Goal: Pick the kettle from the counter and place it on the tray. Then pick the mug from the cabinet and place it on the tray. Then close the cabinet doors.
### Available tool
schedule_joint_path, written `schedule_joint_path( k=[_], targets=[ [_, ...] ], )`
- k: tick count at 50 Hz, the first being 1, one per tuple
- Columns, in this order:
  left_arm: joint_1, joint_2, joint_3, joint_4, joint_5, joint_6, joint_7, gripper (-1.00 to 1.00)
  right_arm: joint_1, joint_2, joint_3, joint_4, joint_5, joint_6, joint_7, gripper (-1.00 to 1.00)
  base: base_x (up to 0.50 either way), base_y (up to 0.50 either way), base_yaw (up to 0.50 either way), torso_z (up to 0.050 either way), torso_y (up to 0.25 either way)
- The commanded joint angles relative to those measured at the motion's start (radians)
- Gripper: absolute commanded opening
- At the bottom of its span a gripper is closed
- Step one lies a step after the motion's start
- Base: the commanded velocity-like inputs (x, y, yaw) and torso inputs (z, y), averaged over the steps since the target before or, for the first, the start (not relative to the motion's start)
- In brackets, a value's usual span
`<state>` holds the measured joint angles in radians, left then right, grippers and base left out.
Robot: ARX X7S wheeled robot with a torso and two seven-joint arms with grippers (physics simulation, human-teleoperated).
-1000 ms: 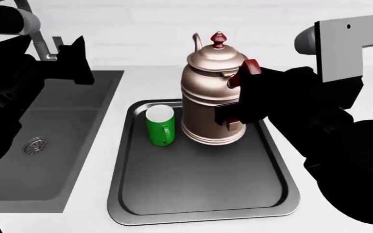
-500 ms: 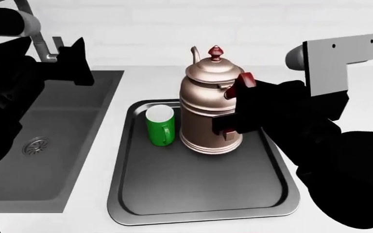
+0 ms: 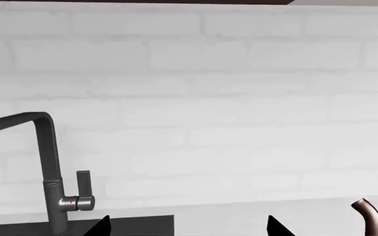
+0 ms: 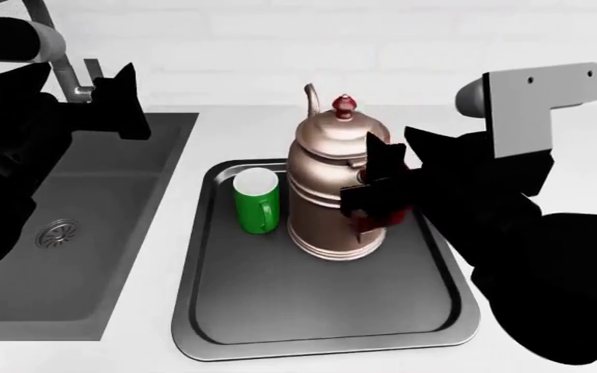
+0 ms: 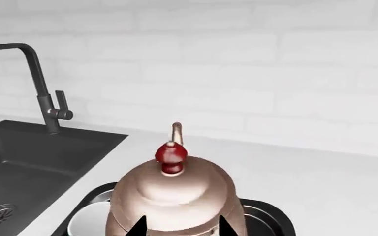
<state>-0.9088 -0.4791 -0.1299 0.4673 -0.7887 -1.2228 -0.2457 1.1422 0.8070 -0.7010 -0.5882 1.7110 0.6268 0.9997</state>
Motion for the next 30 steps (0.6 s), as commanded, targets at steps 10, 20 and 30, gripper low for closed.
schedule_joint_path(
  k=[10,20,30],
  targets=[
    [0.011,-0.006,0.005,-0.013,0.003,0.024,0.002,1.00,0.000,-0.002,0.008,0.009,-0.024,0.000,-0.017,1.00,0.00,0.00,0.00,0.000,0.000],
    [0.010,-0.009,0.000,-0.011,-0.005,0.023,-0.001,1.00,0.068,0.006,0.025,-0.008,0.024,0.019,0.019,1.00,0.00,0.00,0.00,0.000,0.000],
    [-0.064,-0.015,-0.069,0.073,-0.079,-0.053,-0.052,1.00,0.330,0.043,0.080,-0.042,0.100,0.102,0.113,1.00,0.00,0.00,0.00,0.000,0.000]
  ],
)
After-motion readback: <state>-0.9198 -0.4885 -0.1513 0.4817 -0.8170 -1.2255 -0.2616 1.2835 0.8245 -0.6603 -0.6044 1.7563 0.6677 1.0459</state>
